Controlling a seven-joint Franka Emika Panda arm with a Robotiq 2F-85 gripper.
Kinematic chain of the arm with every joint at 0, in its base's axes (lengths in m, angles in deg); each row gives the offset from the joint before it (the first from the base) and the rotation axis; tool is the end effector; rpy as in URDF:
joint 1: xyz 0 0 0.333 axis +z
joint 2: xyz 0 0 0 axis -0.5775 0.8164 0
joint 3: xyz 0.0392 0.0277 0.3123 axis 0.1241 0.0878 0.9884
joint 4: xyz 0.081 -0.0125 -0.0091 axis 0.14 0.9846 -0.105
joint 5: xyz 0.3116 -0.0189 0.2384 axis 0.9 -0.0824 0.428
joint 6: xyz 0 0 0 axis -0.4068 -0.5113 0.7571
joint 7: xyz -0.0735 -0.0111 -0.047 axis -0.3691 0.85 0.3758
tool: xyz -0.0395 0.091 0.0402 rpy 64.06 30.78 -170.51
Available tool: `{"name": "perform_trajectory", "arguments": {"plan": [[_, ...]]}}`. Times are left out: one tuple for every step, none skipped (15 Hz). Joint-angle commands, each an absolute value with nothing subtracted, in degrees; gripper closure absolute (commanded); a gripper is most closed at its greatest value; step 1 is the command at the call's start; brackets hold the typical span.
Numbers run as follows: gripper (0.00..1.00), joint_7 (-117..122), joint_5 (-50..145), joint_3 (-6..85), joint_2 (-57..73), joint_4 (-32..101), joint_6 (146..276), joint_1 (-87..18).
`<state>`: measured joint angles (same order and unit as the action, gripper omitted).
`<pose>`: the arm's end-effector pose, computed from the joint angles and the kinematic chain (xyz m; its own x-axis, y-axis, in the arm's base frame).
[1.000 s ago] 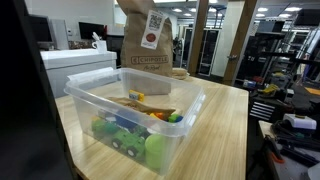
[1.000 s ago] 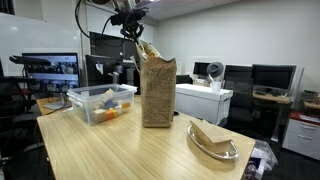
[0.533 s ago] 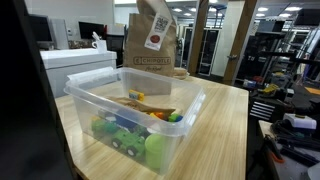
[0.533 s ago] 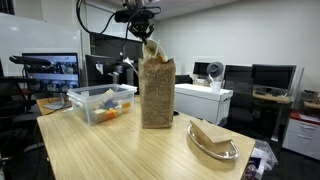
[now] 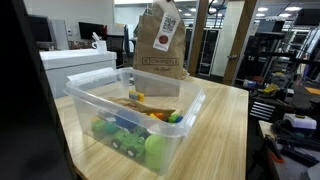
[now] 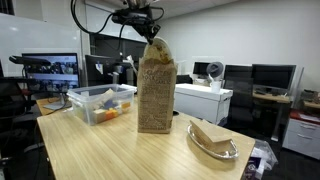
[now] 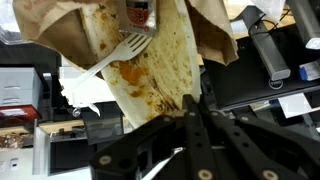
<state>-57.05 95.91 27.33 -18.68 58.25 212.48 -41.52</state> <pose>0.5073 -0.2141 0.5789 0.6749 -0.0139 0.7378 0.1936 -0.9615 -0.1952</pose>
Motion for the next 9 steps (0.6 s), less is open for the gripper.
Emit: {"name": "perform_trajectory", "arguments": {"plan": [[0.98,-60.95,103.12,28.78,-22.78,66.41,221.06,-40.84],[0.98,-62.52,104.32,29.02,-23.36,68.22,222.66,-40.48],[0.98,-63.85,105.36,29.28,-23.92,70.03,224.1,-40.19],[0.95,-64.71,105.8,29.51,-24.5,71.54,224.85,-40.1],[0.71,-64.91,105.72,29.63,-24.9,72.67,225.18,-40.02],[0.7,-65.39,106.06,29.72,-25.51,73.72,225.75,-39.89],[0.65,-65.25,105.96,29.81,-26.32,74.88,226.08,-39.93],[0.58,-65.04,105.92,29.83,-27.23,76.01,226.63,-39.81],[0.52,-64.76,105.57,30.03,-28.09,76.88,226.96,-39.84]]}}
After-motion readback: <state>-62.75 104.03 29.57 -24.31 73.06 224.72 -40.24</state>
